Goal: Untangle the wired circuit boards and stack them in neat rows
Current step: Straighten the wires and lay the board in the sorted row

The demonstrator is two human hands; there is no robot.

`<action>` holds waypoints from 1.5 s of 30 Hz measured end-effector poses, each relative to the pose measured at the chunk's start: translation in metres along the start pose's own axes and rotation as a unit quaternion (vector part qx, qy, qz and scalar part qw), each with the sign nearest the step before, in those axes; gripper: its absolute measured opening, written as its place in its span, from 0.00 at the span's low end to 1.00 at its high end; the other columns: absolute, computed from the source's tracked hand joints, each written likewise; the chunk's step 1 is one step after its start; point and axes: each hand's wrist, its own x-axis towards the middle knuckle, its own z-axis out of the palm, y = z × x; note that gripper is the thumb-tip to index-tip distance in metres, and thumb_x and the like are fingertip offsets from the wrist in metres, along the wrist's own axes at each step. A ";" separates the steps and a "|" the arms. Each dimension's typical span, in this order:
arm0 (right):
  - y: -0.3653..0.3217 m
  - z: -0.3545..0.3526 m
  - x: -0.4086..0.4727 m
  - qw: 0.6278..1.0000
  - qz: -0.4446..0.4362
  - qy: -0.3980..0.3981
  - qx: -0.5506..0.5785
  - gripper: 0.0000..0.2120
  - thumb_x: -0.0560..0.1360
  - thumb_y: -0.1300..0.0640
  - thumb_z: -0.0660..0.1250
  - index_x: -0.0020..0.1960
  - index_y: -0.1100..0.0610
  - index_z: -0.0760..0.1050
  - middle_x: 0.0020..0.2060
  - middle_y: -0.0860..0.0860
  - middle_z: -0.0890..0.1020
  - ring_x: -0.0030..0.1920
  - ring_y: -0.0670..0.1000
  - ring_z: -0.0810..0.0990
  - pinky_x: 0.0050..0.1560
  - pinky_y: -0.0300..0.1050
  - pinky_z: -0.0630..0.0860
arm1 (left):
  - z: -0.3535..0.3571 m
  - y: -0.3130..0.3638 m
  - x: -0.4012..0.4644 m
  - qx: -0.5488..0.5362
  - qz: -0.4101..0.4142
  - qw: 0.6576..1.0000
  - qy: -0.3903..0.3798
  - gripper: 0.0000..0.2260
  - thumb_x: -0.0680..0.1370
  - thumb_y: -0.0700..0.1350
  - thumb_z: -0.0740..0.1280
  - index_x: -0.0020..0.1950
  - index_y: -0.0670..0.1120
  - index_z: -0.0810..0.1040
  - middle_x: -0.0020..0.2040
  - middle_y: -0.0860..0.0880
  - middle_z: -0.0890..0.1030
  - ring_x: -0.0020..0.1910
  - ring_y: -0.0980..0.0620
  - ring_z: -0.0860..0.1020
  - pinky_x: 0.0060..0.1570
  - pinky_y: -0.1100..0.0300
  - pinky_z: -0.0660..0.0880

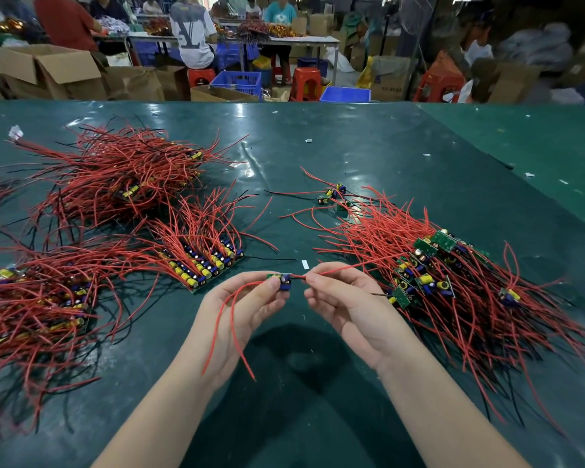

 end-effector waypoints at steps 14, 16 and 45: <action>-0.003 -0.002 -0.003 0.998 0.003 -0.059 0.002 0.05 0.64 0.64 0.72 0.37 0.56 0.82 0.33 0.52 0.82 0.33 0.48 0.83 0.36 0.36 0.78 | -0.004 -0.002 0.001 -0.067 -0.088 0.993 -0.029 0.08 0.66 0.44 0.72 0.41 0.43 0.86 0.39 0.47 0.85 0.39 0.56 0.84 0.38 0.68 0.78; -0.005 -0.005 -0.003 0.993 -0.056 -0.066 -0.074 0.05 0.65 0.64 0.73 0.39 0.57 0.81 0.35 0.54 0.82 0.35 0.49 0.83 0.39 0.37 0.78 | -0.006 -0.003 0.002 -0.062 -0.075 0.995 -0.021 0.07 0.66 0.44 0.72 0.41 0.43 0.86 0.39 0.47 0.85 0.39 0.55 0.84 0.39 0.68 0.78; -0.004 -0.011 0.008 0.996 0.044 0.058 0.045 0.02 0.64 0.62 0.73 0.35 0.60 0.85 0.38 0.59 0.85 0.39 0.51 0.86 0.35 0.35 0.79 | -0.007 -0.004 0.002 0.058 0.038 0.997 0.013 0.08 0.65 0.44 0.75 0.42 0.44 0.86 0.42 0.40 0.85 0.42 0.49 0.83 0.42 0.66 0.78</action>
